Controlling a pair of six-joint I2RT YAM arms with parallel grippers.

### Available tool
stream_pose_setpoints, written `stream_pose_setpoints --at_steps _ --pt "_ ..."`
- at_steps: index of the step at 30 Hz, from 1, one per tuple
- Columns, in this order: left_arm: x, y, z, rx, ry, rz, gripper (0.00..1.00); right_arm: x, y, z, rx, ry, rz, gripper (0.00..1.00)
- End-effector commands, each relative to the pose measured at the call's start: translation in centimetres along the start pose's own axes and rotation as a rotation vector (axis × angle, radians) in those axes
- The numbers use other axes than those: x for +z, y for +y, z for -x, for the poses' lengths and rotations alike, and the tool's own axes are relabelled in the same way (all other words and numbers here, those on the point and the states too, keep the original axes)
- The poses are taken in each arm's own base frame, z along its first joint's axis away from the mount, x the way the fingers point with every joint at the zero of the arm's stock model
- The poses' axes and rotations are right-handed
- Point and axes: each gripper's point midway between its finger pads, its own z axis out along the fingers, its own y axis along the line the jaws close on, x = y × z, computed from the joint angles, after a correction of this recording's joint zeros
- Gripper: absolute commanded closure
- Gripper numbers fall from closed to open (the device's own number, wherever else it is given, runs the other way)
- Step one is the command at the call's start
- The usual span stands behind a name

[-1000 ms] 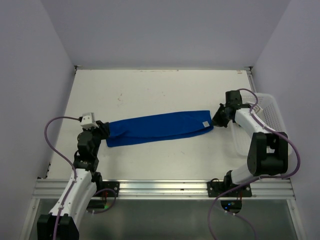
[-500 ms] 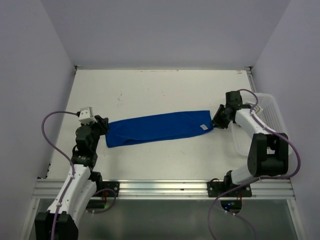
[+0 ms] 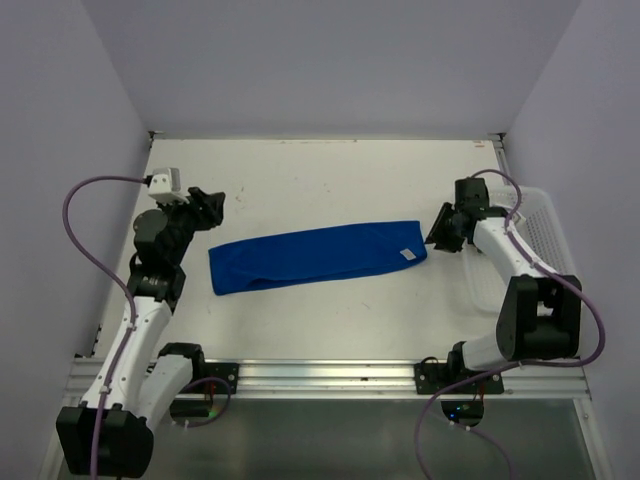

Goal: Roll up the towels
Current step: Fold the towel

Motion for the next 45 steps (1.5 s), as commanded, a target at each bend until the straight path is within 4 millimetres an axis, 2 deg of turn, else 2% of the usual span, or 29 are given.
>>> stream_pose_setpoints --at_steps 1,5,7,10,11,13,14,18,24,31,39,45 --pt "0.1 -2.8 1.9 0.031 0.018 -0.123 0.43 -1.2 2.1 3.0 -0.069 -0.097 0.089 0.65" --pt "0.4 -3.7 2.0 0.032 0.046 -0.168 0.38 -0.1 2.6 4.3 -0.098 -0.094 0.08 0.62" --pt "0.5 -4.4 1.3 0.046 0.075 -0.219 0.38 0.4 2.7 5.0 -0.114 -0.116 0.067 0.62" --pt "0.5 -4.0 -0.5 0.07 0.121 -0.225 0.35 1.4 3.1 5.3 -0.16 -0.12 0.036 0.59" --pt "0.6 -4.1 -0.8 0.083 0.125 -0.227 0.34 2.0 3.5 4.7 -0.194 -0.103 0.033 0.58" --pt "0.6 -4.4 -2.3 0.106 0.153 -0.249 0.34 2.5 3.6 4.8 -0.229 -0.115 -0.009 0.56" --pt "0.7 -4.5 -2.7 0.115 0.16 -0.254 0.34 3.4 3.8 4.1 -0.265 -0.094 -0.024 0.55" --pt "0.6 -5.1 -4.5 0.172 0.188 -0.27 0.33 5.1 3.3 3.2 -0.295 -0.062 -0.087 0.52" --pt "-0.1 -5.8 -5.7 0.272 0.178 -0.266 0.32 5.9 1.7 3.3 -0.31 -0.059 -0.177 0.52" --pt "-0.1 -5.3 -7.7 0.271 0.216 -0.251 0.28 6.7 1.1 2.0 -0.332 -0.015 -0.176 0.52" --pt "-0.2 -5.4 -7.8 0.259 0.213 -0.254 0.27 7.8 0.7 0.3 -0.32 0.035 -0.171 0.56" --pt "-0.2 -5.4 -7.7 0.257 0.207 -0.255 0.26 8.3 0.6 -0.4 -0.314 0.064 -0.164 0.71"
